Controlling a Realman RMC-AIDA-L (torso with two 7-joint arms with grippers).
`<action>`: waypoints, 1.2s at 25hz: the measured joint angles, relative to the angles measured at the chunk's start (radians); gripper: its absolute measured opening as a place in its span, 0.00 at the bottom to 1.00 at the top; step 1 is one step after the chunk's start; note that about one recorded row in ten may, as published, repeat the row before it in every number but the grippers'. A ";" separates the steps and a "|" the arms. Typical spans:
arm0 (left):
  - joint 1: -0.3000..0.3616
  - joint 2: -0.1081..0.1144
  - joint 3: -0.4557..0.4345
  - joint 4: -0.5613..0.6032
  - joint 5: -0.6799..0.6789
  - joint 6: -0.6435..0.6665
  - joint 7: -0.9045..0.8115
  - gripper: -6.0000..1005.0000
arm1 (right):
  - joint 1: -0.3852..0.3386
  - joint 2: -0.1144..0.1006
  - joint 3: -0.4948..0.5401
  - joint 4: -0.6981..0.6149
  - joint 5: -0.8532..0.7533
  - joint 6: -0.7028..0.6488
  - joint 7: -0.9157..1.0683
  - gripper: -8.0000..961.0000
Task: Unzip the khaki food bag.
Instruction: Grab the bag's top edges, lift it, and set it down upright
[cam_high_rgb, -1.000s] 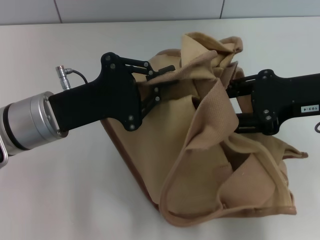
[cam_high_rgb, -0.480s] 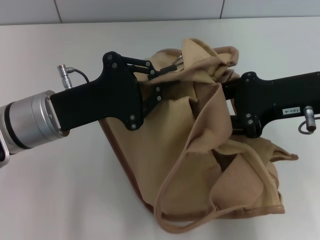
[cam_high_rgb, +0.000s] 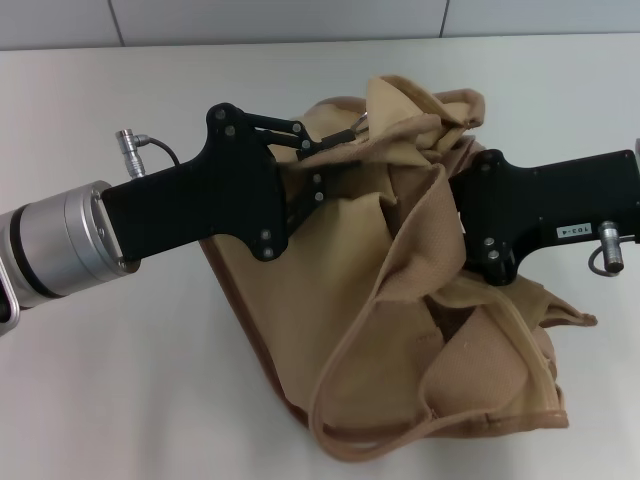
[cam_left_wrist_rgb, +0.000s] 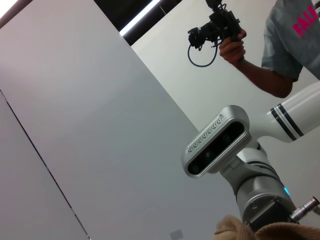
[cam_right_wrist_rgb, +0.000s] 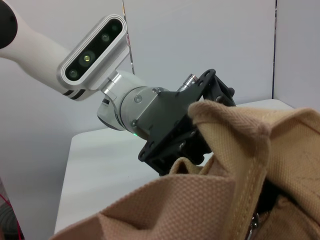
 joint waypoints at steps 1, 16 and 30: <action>0.000 0.000 0.000 0.000 0.000 0.000 0.000 0.06 | 0.000 0.000 0.000 0.000 0.000 0.000 0.000 0.21; 0.008 0.000 -0.008 0.001 -0.004 0.000 0.000 0.06 | -0.066 -0.004 0.029 -0.068 0.015 -0.059 -0.003 0.02; 0.004 0.000 -0.010 -0.008 -0.037 -0.015 0.000 0.06 | -0.135 -0.006 0.189 -0.113 -0.087 -0.199 0.048 0.01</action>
